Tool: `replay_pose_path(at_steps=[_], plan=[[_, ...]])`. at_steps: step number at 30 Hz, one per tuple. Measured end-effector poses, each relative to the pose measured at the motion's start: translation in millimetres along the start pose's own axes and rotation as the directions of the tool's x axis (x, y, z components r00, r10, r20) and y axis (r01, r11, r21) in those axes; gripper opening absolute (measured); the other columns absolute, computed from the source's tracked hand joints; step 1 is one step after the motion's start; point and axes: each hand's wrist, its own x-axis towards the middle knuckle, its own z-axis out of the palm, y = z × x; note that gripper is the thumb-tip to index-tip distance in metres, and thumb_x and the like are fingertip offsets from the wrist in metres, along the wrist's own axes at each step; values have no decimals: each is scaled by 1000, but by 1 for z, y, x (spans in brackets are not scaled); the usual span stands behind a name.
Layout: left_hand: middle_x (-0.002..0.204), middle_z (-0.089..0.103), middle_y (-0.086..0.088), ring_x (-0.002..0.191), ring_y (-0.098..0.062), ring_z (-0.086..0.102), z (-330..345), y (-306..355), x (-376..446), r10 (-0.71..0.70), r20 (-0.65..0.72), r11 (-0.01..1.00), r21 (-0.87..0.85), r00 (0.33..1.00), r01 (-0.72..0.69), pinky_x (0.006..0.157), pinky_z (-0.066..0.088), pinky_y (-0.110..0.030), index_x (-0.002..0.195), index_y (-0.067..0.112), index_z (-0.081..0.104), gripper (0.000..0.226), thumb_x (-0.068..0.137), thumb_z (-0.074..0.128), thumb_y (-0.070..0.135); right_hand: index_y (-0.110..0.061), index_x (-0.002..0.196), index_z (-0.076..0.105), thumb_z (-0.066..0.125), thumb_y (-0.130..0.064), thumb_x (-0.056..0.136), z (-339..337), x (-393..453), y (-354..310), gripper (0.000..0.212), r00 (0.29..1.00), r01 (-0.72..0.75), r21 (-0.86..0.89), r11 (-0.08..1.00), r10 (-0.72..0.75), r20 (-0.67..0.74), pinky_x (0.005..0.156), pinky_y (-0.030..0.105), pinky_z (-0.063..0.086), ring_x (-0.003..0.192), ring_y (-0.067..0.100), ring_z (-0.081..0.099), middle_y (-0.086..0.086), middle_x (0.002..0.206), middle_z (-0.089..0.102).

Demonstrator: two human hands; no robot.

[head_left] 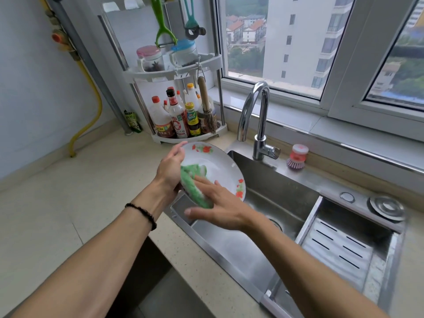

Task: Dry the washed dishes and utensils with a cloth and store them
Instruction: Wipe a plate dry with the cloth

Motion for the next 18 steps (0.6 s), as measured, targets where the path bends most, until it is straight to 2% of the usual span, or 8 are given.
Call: replay_pose_path(at_steps=[3, 5, 7, 10, 13, 14, 16, 18], plan=[[139, 57, -9, 124, -32, 58, 0, -2, -1, 47, -16, 995, 87, 999, -46, 102, 51, -54, 135, 32, 56, 35, 105, 37, 34, -33, 159, 20, 50, -64, 75, 0, -4, 7, 95, 998, 9, -78, 997, -5, 59, 125, 47, 2, 150, 14, 19, -8, 167, 14], [138, 57, -9, 123, -30, 59, 8, -8, -6, 61, -3, 992, 111, 998, -60, 103, 50, -51, 137, 34, 53, 36, 106, 36, 35, -31, 161, 10, 56, -56, 76, 3, 4, 4, 99, 1000, -22, -57, 998, 23, 11, 126, 48, 7, 153, 14, 8, -8, 169, 1], [135, 59, -10, 117, -29, 63, 13, -13, -9, 67, -15, 993, 97, 998, -66, 100, 53, -50, 140, 33, 50, 36, 109, 33, 29, -29, 161, 11, 63, -46, 79, 6, 8, 0, 99, 999, -19, -8, 1000, 18, -51, 126, 47, 11, 154, 13, 6, -7, 169, 0], [132, 57, -8, 109, -27, 63, 9, -9, -4, 84, -122, 991, 113, 989, -70, 90, 58, -45, 144, 28, 48, 37, 110, 32, 27, -29, 158, 23, 70, -29, 87, 3, -7, 7, 86, 1000, -8, -115, 993, 8, -2, 125, 45, 13, 147, 17, 24, -4, 167, 16], [131, 56, -2, 109, -20, 59, 9, -6, -6, 174, -202, 970, 203, 964, -132, 81, 54, -29, 147, 26, 43, 39, 110, 30, 28, -25, 157, 28, 58, -5, 90, -2, -19, 20, 76, 996, -84, -227, 970, 92, 24, 119, 40, 23, 142, 20, 31, -4, 164, 25], [131, 53, 5, 112, -15, 55, 13, -8, -10, 221, -207, 953, 253, 953, -166, 82, 49, -21, 148, 26, 42, 39, 110, 30, 28, -26, 157, 26, 51, 2, 89, -2, -16, 19, 77, 994, -105, -192, 976, 110, 12, 119, 40, 22, 145, 21, 27, -5, 165, 23], [127, 47, 13, 115, -6, 46, 20, -11, -17, 280, -226, 927, 316, 933, -201, 82, 40, -12, 149, 27, 41, 41, 110, 30, 29, -29, 159, 21, 40, 9, 87, 8, -8, 10, 83, 996, -86, -54, 995, 85, -25, 125, 43, 5, 152, 19, 13, -7, 167, 15], [132, 49, 12, 119, -8, 47, 19, -14, -17, 293, -229, 919, 335, 928, -208, 93, 43, -17, 149, 27, 42, 40, 110, 30, 28, -32, 160, 17, 37, 9, 85, 19, -5, 7, 88, 997, -55, 53, 997, 58, -45, 123, 45, -12, 154, 14, 2, -9, 168, 9]])
